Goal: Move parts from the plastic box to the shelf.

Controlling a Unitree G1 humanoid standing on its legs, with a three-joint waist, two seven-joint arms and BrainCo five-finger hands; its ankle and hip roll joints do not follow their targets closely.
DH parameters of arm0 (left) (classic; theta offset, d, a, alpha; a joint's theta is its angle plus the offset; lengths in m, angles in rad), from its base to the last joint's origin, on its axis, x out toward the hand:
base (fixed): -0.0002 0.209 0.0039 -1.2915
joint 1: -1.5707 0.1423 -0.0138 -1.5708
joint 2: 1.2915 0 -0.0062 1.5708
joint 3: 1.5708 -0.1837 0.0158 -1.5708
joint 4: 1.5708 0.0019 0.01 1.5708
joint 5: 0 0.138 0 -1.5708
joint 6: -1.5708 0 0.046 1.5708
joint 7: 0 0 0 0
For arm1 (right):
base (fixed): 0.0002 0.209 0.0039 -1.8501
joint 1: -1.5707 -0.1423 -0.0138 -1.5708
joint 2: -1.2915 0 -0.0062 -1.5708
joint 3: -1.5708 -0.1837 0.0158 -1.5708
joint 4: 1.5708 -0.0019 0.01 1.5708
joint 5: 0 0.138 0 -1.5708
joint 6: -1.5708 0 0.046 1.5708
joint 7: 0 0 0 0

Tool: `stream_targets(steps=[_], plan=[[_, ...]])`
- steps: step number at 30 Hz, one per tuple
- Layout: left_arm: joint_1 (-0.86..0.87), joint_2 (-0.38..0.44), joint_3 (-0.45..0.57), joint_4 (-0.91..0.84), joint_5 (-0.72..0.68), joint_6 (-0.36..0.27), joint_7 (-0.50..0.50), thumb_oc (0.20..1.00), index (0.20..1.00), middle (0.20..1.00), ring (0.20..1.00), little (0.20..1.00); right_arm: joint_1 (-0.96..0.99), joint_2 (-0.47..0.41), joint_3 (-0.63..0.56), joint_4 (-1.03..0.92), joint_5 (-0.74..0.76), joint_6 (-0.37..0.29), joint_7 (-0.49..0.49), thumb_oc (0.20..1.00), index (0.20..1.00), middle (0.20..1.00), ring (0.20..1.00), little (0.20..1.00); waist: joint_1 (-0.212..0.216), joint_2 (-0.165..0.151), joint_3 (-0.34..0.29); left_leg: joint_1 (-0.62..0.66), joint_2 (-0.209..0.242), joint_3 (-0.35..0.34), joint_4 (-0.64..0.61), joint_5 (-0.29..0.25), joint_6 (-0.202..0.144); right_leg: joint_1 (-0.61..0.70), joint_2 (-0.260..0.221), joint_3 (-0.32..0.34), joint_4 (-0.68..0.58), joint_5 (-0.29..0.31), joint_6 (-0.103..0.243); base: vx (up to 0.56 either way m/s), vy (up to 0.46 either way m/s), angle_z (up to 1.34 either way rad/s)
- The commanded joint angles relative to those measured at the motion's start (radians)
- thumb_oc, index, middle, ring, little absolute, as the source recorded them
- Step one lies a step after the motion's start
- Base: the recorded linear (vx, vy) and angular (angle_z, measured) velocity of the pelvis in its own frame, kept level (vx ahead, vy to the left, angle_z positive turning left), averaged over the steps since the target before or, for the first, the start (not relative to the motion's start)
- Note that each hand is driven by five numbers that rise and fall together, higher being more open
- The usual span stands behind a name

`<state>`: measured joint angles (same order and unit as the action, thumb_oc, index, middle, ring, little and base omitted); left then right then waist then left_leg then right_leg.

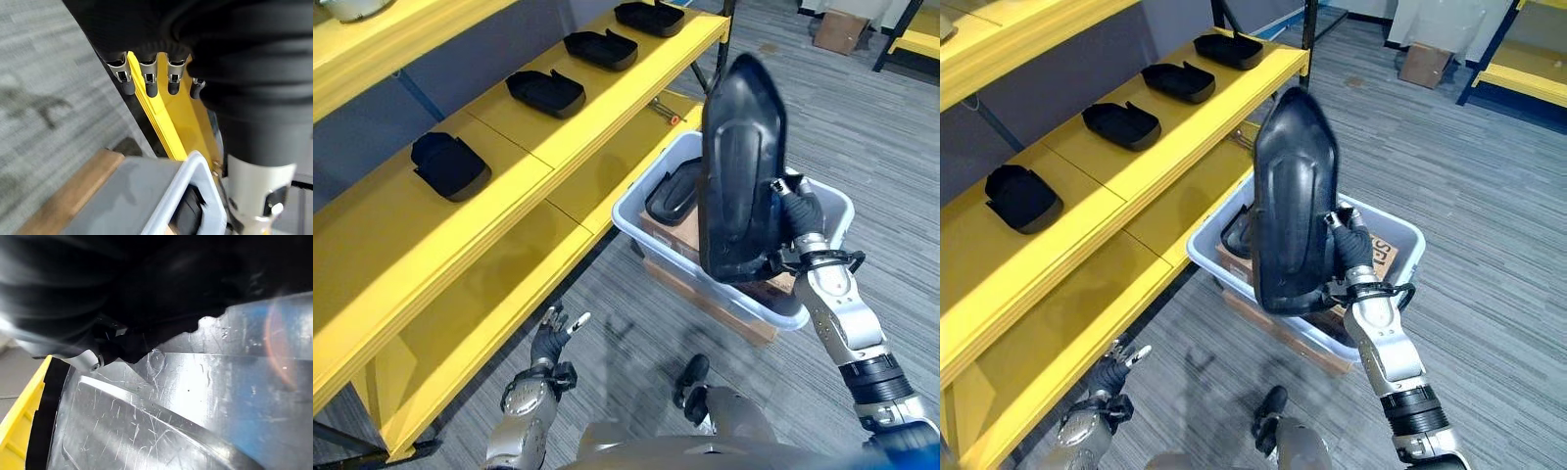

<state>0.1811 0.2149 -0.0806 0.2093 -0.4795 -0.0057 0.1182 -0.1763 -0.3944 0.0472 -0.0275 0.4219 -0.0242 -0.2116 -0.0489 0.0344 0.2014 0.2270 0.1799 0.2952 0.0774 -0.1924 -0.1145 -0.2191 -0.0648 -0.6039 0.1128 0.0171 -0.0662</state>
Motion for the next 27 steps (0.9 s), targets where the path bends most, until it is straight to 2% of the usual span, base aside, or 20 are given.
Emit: stream_targets(steps=[1,3,5,8,9,11,12,13,14,15,16,17,19,20,22,23,27], plan=[[0.105,0.057,0.033,-0.111,0.029,-0.038,-0.016,1.000,1.000,1.000,1.000,1.000,-0.020,-0.021,0.022,-0.077,0.026,-0.064,0.019,0.200,0.200,0.200,0.200,0.200,0.031,0.010,-0.083,-0.114,0.038,-0.052,-0.107,0.187,0.012,0.121,-0.184,0.023,0.038,-0.039,0.178,-0.03,0.251,-0.58],[0.126,0.062,0.050,-0.109,0.024,-0.035,-0.014,1.000,1.000,1.000,1.000,1.000,0.002,-0.006,0.011,-0.070,0.033,-0.055,0.023,0.200,0.200,0.200,0.200,0.200,0.071,-0.013,-0.073,-0.147,-0.012,-0.080,-0.105,0.161,0.035,0.152,-0.228,-0.010,0.004,0.010,0.208,-0.06,0.315,0.16],[0.133,0.069,0.066,-0.111,0.029,-0.032,-0.013,1.000,1.000,1.000,1.000,1.000,0.005,0.007,0.008,-0.062,0.020,-0.048,0.022,0.200,0.200,0.200,0.200,0.200,0.092,-0.027,-0.068,-0.159,-0.044,-0.104,-0.104,0.147,0.052,0.168,-0.253,-0.017,-0.015,0.040,0.229,-0.04,0.242,0.74],[0.135,0.078,0.088,-0.121,0.032,-0.034,-0.009,1.000,1.000,1.000,1.000,1.000,0.011,0.023,0.002,-0.054,0.022,-0.043,0.028,0.200,0.200,0.200,0.200,0.200,0.116,-0.050,-0.057,-0.188,-0.087,-0.137,-0.071,0.121,0.074,0.194,-0.282,-0.017,-0.038,0.073,0.251,-0.03,0.183,0.32],[0.136,0.079,0.089,-0.122,0.032,-0.033,-0.009,1.000,1.000,1.000,1.000,1.000,0.011,0.024,0.001,-0.054,0.022,-0.043,0.028,0.200,0.200,0.200,0.200,0.200,0.114,-0.052,-0.057,-0.191,-0.090,-0.139,-0.067,0.119,0.076,0.195,-0.285,-0.019,-0.040,0.076,0.253,-0.02,0.224,0.19],[0.126,0.086,0.099,-0.131,0.041,-0.039,-0.006,1.000,1.000,1.000,1.000,1.000,0.027,0.041,-0.022,-0.052,0.022,-0.045,0.026,0.200,0.200,0.200,0.200,0.200,0.130,-0.064,-0.051,-0.215,-0.138,-0.176,-0.039,0.097,0.100,0.216,-0.322,-0.014,-0.048,0.114,0.276,-0.01,0.295,0.21],[0.120,0.093,0.107,-0.134,0.046,-0.043,-0.003,1.000,1.000,1.000,1.000,1.000,0.037,0.047,-0.039,-0.053,0.019,-0.048,0.023,0.200,0.200,0.200,0.200,0.200,0.129,-0.066,-0.048,-0.221,-0.150,-0.191,-0.035,0.095,0.107,0.216,-0.329,0.010,-0.041,0.123,0.281,0.02,0.337,0.63],[0.112,0.106,0.112,-0.136,0.056,-0.047,-0.005,1.000,1.000,1.000,1.000,1.000,0.059,0.059,-0.059,-0.057,0.016,-0.053,0.023,0.200,0.200,0.200,0.200,0.200,0.118,-0.063,-0.047,-0.219,-0.168,-0.219,-0.049,0.097,0.120,0.205,-0.328,0.083,-0.010,0.110,0.279,0.02,0.245,0.80],[0.112,0.107,0.112,-0.136,0.056,-0.047,-0.005,1.000,1.000,1.000,1.000,1.000,0.060,0.060,-0.059,-0.058,0.016,-0.053,0.023,0.200,0.200,0.200,0.200,0.200,0.119,-0.064,-0.047,-0.219,-0.168,-0.218,-0.050,0.097,0.121,0.202,-0.329,0.085,-0.006,0.108,0.280,-0.03,0.250,0.93],[0.104,0.117,0.110,-0.135,0.072,-0.049,-0.007,1.000,1.000,1.000,1.000,1.000,0.075,0.068,-0.069,-0.061,0.012,-0.056,0.025,0.200,0.200,0.200,0.200,0.200,0.108,-0.067,-0.045,-0.228,-0.185,-0.228,-0.061,0.123,0.134,0.184,-0.326,0.139,0.013,0.121,0.262,-0.03,0.148,0.64],[0.100,0.128,0.111,-0.132,0.080,-0.051,-0.008,1.000,1.000,1.000,1.000,1.000,0.083,0.072,-0.072,-0.064,0.008,-0.057,0.028,0.200,0.200,0.200,0.200,0.200,0.097,-0.063,-0.046,-0.224,-0.190,-0.249,-0.077,0.129,0.138,0.171,-0.300,0.207,0.021,0.109,0.254,0.17,0.267,0.79],[0.081,0.147,0.097,-0.107,0.094,-0.051,-0.021,1.000,1.000,1.000,1.000,1.000,0.142,0.085,-0.100,-0.078,0.036,-0.070,0.050,0.200,0.200,0.200,0.200,0.200,0.027,-0.058,-0.051,-0.213,-0.203,-0.345,-0.104,0.149,0.149,0.120,-0.102,0.528,0.010,-0.001,0.214,0.22,0.176,1.05],[0.080,0.147,0.096,-0.107,0.094,-0.051,-0.021,1.000,1.000,1.000,1.000,1.000,0.142,0.085,-0.100,-0.079,0.036,-0.070,0.050,0.200,0.200,0.200,0.200,0.200,0.028,-0.058,-0.053,-0.216,-0.203,-0.344,-0.105,0.151,0.148,0.117,-0.102,0.529,0.011,0.000,0.213,0.15,0.082,1.95],[0.100,0.144,0.105,-0.113,0.097,-0.050,-0.032,1.000,1.000,1.000,1.000,1.000,0.190,0.086,-0.109,-0.099,0.054,-0.070,0.070,0.200,0.200,0.200,0.200,0.200,0.013,-0.071,-0.052,-0.204,-0.216,-0.362,-0.126,0.158,0.151,0.104,-0.038,0.546,-0.039,-0.003,0.198,0.18,0.049,1.31],[0.113,0.144,0.123,-0.114,0.100,-0.049,-0.037,1.000,1.000,1.000,1.000,1.000,0.203,0.082,-0.113,-0.095,0.067,-0.069,0.088,0.200,0.200,0.200,0.200,0.200,-0.006,-0.077,-0.049,-0.188,-0.228,-0.385,-0.161,0.174,0.154,0.015,0.018,0.581,-0.133,0.076,0.207,0.31,-0.004,-0.28],[0.110,0.143,0.123,-0.105,0.097,-0.054,-0.036,1.000,1.000,1.000,1.000,1.000,0.196,0.076,-0.106,-0.094,0.062,-0.072,0.091,0.200,0.200,0.200,0.200,0.200,-0.015,-0.078,-0.035,-0.170,-0.228,-0.413,-0.163,0.168,0.153,-0.029,0.028,0.635,-0.160,0.106,0.218,0.25,-0.046,-0.25],[0.125,0.129,0.119,-0.099,0.101,-0.062,-0.043,1.000,1.000,1.000,1.000,1.000,0.231,0.067,-0.110,-0.115,0.066,-0.068,0.110,0.200,0.200,0.200,0.200,0.200,-0.024,-0.090,-0.036,-0.136,-0.232,-0.435,-0.165,0.142,0.149,0.003,0.031,0.665,-0.146,0.104,0.210,0.19,-0.083,0.38]])
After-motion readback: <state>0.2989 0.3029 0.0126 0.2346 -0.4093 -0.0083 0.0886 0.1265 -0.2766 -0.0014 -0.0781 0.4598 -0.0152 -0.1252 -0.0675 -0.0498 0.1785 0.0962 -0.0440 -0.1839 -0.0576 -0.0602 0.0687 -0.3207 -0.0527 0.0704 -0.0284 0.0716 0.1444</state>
